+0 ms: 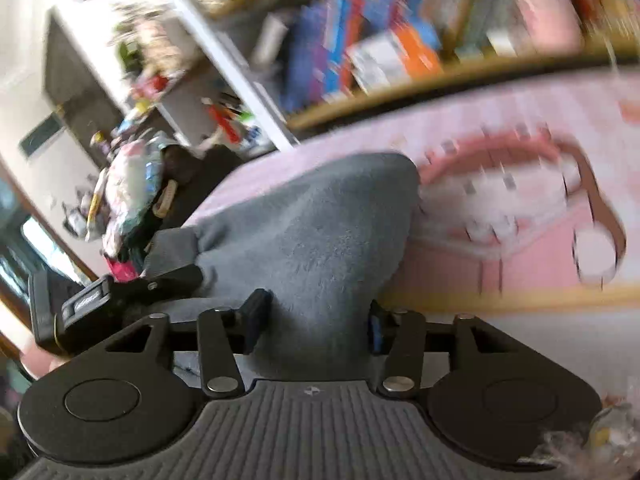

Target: Fold clothes

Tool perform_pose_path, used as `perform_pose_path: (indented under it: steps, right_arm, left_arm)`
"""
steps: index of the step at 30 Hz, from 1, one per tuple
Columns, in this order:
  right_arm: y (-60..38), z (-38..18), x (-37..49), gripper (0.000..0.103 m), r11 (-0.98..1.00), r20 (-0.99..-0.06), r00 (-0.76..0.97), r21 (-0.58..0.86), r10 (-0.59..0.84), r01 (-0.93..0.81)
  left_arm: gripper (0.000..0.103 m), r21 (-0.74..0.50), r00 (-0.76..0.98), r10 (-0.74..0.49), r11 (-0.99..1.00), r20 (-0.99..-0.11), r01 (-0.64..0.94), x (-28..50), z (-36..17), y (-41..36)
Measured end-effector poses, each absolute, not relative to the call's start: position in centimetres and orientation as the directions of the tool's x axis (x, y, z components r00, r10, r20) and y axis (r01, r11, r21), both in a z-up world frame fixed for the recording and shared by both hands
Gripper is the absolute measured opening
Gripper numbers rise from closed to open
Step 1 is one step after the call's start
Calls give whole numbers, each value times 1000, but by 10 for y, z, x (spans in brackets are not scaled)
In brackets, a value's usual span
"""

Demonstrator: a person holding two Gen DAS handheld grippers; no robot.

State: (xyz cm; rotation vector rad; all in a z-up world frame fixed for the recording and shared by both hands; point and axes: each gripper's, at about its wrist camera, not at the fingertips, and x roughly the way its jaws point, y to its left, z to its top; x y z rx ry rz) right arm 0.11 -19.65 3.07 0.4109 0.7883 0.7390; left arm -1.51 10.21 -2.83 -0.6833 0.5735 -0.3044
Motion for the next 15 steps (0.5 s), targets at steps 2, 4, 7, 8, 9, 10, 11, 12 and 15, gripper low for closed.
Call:
perform_pose_path:
  steps: [2,4,7,8,9,10,11,12,15]
  right_arm:
    - [-202,25,7,55,661,-485,459,628,745,-411]
    - [-206,21,11,59,647,-483,443,657,755,-387]
    - [-206,14,18,65,628,-484,417,690,770,-359]
    - [-205,12,21,66,619,-480,409,702,776,-351]
    - [-204,11,23,66,610,-475,401,711,783,-349]
    - [-202,11,24,65,604,-472,394,716,788,-351]
    - [-199,13,24,61,606,-473,394,708,789,-363]
    - [-196,14,24,54,607,-473,393,700,789,-376]
    - [-188,24,16,43,635,-476,423,626,771,-453]
  left_arm:
    - [92,-667,799,-452,740,-396,88,-12,-28,99]
    - [88,-668,801,-445,740,-401,77,-9,-28,96]
    - [80,-679,799,-448,731,-402,69,-6,-29,94]
    - [78,-683,798,-450,728,-401,67,-6,-30,94]
    - [76,-686,797,-452,724,-399,67,-5,-30,94]
    - [74,-691,797,-455,720,-398,66,-5,-31,95]
    - [70,-694,797,-457,717,-396,66,-4,-31,95]
    - [68,-693,799,-455,717,-393,67,-4,-30,95]
    - [57,-670,822,-433,738,-370,87,-8,-24,90]
